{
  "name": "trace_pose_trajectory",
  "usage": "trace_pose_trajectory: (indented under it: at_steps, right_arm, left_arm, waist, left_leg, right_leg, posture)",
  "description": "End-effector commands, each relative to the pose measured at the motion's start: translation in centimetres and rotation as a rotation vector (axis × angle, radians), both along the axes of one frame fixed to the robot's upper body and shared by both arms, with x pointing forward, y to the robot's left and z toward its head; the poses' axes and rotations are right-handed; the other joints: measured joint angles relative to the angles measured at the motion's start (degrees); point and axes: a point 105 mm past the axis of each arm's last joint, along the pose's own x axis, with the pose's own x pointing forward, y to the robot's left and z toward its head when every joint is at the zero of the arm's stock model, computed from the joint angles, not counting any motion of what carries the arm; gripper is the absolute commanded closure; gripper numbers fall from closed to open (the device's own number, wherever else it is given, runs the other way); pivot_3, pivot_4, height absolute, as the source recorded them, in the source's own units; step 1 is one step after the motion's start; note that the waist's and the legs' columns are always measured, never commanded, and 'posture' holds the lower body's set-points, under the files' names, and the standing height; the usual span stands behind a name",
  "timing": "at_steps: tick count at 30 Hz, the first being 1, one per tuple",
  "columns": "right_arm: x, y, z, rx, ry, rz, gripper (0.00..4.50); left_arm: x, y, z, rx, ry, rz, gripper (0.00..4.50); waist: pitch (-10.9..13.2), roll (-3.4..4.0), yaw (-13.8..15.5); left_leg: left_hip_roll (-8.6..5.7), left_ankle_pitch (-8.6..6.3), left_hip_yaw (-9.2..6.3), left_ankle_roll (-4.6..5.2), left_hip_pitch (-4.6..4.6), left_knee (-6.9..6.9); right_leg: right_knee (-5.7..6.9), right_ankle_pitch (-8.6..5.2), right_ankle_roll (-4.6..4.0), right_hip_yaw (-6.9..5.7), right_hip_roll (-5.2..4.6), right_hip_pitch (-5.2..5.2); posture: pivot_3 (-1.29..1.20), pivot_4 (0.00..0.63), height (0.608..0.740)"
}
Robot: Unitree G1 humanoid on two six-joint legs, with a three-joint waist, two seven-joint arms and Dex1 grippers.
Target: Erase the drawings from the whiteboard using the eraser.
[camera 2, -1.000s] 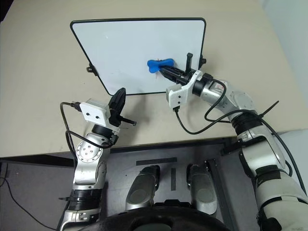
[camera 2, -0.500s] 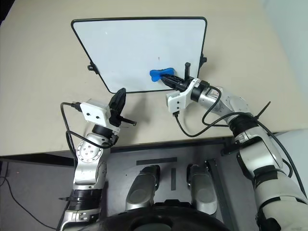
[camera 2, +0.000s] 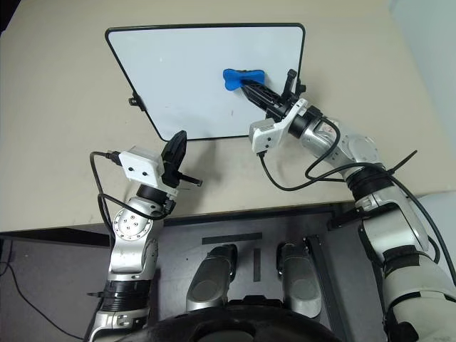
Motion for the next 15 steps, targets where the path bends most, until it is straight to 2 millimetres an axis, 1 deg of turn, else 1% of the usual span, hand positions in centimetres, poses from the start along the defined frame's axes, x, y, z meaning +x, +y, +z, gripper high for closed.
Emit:
trace_pose_trajectory:
  at_steps: [1,7,9,12,15]
  right_arm:
    - [-0.1,0.1,-3.1,-0.072,0.112,-0.009,4.47]
    - [-0.3,0.8,-6.3,-0.186,0.197,-0.003,4.47]
    - [-0.1,0.8,-6.9,-0.206,0.211,-0.012,4.47]
    - [0.3,0.9,-6.5,-0.185,0.194,-0.028,4.47]
    - [0.8,0.8,-5.0,-0.136,0.135,-0.053,4.47]
  left_arm:
    - [-0.1,-0.2,1.0,-0.006,-0.042,-0.012,4.50]
    - [-0.1,-0.3,1.0,-0.006,-0.042,-0.011,4.50]
    - [-0.1,-0.2,1.0,-0.005,-0.042,-0.010,4.50]
    - [-0.1,-0.2,1.0,-0.004,-0.042,-0.009,4.50]
    - [-0.1,-0.2,1.0,-0.004,-0.043,-0.007,4.50]
  waist:
    - [-0.01,-0.01,-0.01]
    - [0.00,0.00,-0.02]
    - [0.00,-0.01,-0.02]
    - [0.00,-0.01,-0.02]
    - [0.00,-0.01,-0.03]
  left_leg:
    - [0.00,0.00,0.00,0.00,0.01,-0.01]
    - [0.00,0.00,0.00,-0.01,0.00,-0.02]
    - [0.00,-0.01,0.00,-0.01,0.00,-0.02]
    - [0.00,-0.02,0.00,-0.03,0.00,-0.04]
    - [0.01,-0.10,0.00,-0.16,0.01,-0.06]
  right_leg:
    - [0.00,0.00,0.00,0.01,0.00,0.00]
    - [-0.01,-0.01,0.01,0.03,0.01,-0.01]
    - [-0.04,-0.02,0.03,0.04,0.01,-0.02]
    - [-0.05,-0.04,0.06,0.08,0.01,-0.05]
    - [-0.05,-0.04,0.05,0.13,0.01,-0.07]
  posture:
    - [0.00,0.150,0.740]
    - [0.00,0.150,0.740]
    - [0.00,0.150,0.740]
    - [0.00,0.150,0.740]
    - [0.00,0.150,0.740]
